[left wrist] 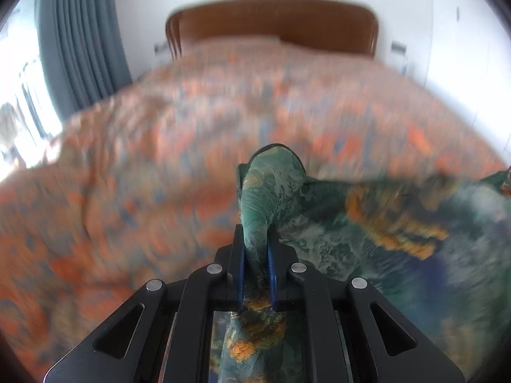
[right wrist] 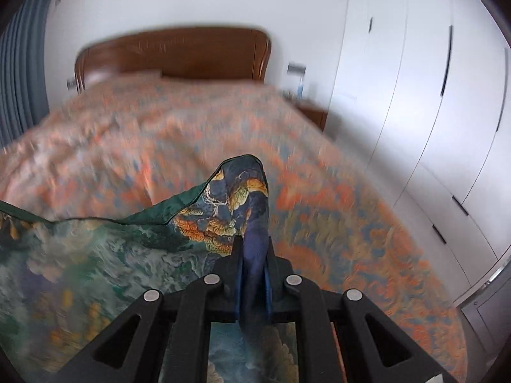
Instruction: Fold large clothes
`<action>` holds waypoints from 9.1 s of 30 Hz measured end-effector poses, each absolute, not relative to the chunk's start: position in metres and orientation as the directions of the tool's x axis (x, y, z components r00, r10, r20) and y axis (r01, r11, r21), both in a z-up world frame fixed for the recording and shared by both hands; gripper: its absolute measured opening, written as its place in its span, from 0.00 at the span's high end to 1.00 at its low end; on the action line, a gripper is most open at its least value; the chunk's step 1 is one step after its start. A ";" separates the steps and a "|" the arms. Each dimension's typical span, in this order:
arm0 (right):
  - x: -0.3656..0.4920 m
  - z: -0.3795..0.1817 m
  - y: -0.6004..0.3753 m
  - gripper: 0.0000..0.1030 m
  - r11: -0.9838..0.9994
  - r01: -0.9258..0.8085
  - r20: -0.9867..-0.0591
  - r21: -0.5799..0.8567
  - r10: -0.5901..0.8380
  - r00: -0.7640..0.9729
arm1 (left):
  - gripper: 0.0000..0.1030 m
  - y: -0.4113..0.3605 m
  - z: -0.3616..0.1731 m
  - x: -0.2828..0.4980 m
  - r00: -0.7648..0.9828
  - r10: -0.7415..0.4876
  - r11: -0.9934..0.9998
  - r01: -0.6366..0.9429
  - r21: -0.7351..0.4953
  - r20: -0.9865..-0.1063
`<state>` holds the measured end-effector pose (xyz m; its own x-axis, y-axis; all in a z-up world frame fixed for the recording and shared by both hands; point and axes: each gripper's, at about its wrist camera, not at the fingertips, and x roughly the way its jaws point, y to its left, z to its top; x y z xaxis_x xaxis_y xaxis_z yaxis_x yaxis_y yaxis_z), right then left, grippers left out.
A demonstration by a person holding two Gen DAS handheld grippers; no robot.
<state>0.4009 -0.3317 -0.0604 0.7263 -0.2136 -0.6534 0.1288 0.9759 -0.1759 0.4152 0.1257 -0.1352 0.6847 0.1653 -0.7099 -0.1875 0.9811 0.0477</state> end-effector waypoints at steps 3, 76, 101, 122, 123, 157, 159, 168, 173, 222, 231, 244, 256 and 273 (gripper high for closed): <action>0.410 -0.116 -0.342 0.90 0.983 0.104 -0.740 -0.148 -0.180 0.648 | 0.89 0.124 -0.177 0.409 0.672 0.142 0.985 -0.167 0.038 -0.727; 0.103 -0.105 -0.306 0.25 0.977 -0.059 -0.577 0.207 0.170 0.799 | 0.05 -0.050 -0.145 0.380 0.527 -0.088 0.989 0.149 -0.010 -0.845; 0.086 -0.159 -0.318 0.25 0.965 -0.075 -0.599 0.249 0.215 0.771 | 0.07 -0.068 -0.138 0.391 0.579 -0.071 0.992 0.129 0.005 -0.812; 0.092 -0.175 -0.301 0.25 0.987 -0.010 -0.651 0.161 0.113 0.751 | 0.07 -0.062 -0.139 0.270 0.632 -0.027 0.982 0.160 0.097 -0.775; 0.092 -0.175 -0.300 0.25 0.988 -0.009 -0.652 0.157 0.110 0.750 | 0.07 -0.061 -0.140 0.270 0.631 -0.029 0.983 0.158 0.093 -0.775; 0.111 -0.214 -0.280 0.09 0.995 -0.036 -0.690 0.093 0.091 0.718 | 0.01 -0.031 -0.223 0.220 0.593 -0.140 0.990 0.088 -0.109 -0.793; 0.113 -0.216 -0.278 0.08 0.995 -0.035 -0.695 0.092 0.089 0.713 | 0.01 -0.027 -0.223 0.219 0.595 -0.157 0.988 0.095 -0.125 -0.788; 0.125 -0.219 -0.276 0.07 0.995 -0.032 -0.731 0.095 0.091 0.677 | 0.01 -0.010 -0.214 0.188 0.649 -0.171 0.985 0.112 -0.129 -0.741; 0.137 -0.216 -0.274 0.07 0.996 -0.021 -0.750 0.081 0.075 0.657 | 0.00 -0.017 -0.205 0.161 0.697 -0.068 0.995 0.097 -0.001 -0.714; 0.281 -0.181 -0.408 0.67 0.590 0.403 -0.624 0.700 0.229 0.747 | 0.01 0.011 -0.156 0.110 0.735 -0.038 0.998 0.067 0.016 -0.677; 0.234 -0.086 -0.332 0.72 0.912 0.151 -0.517 0.382 0.075 0.853 | 0.01 0.018 -0.052 0.184 0.742 -0.247 0.968 0.154 -0.200 -0.623; 0.168 -0.041 -0.163 0.73 0.976 -0.197 -0.349 -0.091 0.154 0.924 | 0.01 -0.102 0.016 0.306 0.494 -0.378 0.895 0.410 -0.174 -0.783; 0.158 -0.066 -0.119 0.73 0.931 -0.283 -0.393 -0.232 0.176 0.902 | 0.73 -0.133 -0.011 0.309 0.572 -0.129 0.910 0.393 0.133 -0.810; 0.114 -0.093 -0.189 0.35 0.965 -0.247 -0.536 0.091 0.257 0.804 | 0.74 0.079 -0.016 0.329 0.593 -0.074 0.989 0.147 0.017 -0.801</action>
<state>0.1140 -0.1895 -0.0934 0.8040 0.2568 -0.5364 -0.2474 0.9646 0.0909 0.3290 0.0789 -0.0156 0.5934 -0.0745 -0.8014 0.1474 0.9889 0.0173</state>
